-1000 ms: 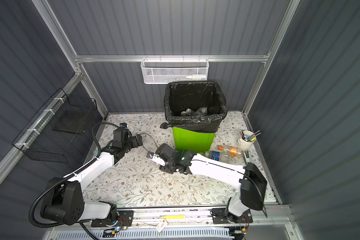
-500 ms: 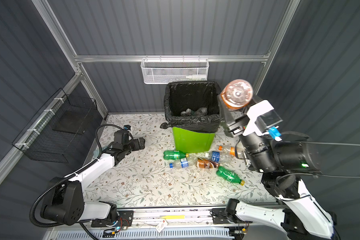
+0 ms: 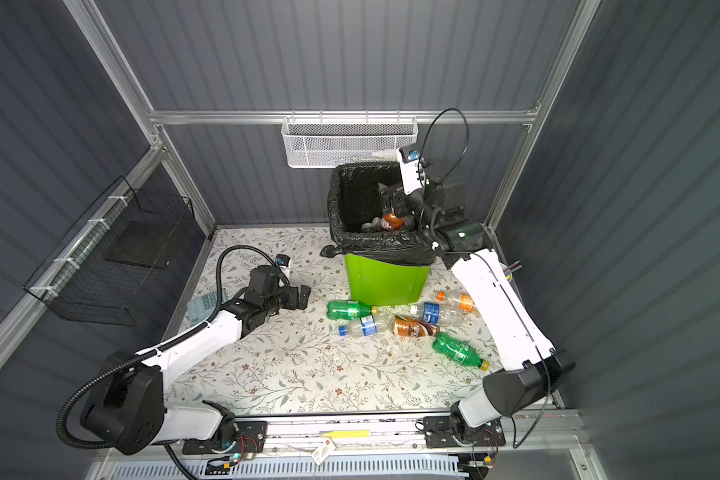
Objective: Throw the plastic bottles in the bin
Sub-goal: 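Drop the brown bottle into the bin while the left arm reaches out, then lower the left gripper onto the green yellow-cap bottle while the right arm withdraws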
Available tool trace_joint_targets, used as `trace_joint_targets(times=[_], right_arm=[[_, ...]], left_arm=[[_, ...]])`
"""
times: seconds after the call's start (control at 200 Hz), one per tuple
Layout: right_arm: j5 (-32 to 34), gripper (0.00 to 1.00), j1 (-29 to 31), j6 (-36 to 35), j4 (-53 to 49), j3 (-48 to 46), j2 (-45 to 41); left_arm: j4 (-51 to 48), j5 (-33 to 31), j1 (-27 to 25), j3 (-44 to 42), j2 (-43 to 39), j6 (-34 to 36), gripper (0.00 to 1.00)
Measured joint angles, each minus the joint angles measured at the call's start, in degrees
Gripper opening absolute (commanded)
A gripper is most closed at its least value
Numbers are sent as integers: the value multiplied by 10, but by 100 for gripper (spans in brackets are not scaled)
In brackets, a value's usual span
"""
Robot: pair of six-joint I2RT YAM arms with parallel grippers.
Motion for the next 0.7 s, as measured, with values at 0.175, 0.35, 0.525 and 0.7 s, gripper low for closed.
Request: trace_joint_targets(times=[0.175, 0.35, 0.525, 0.7], right_arm=[[33, 99, -9, 21, 28, -76, -152], [85, 99, -28, 32, 120, -142, -325], [114, 99, -78, 71, 122, -275, -383], [115, 99, -144, 127, 53, -396, -392]], left_arm=[[1, -33, -34, -22, -56, 26, 100], [9, -95, -168, -22, -67, 70, 100], [-1, -151, -305, 6, -29, 127, 100], [-21, -187, -398, 116, 98, 196, 100]])
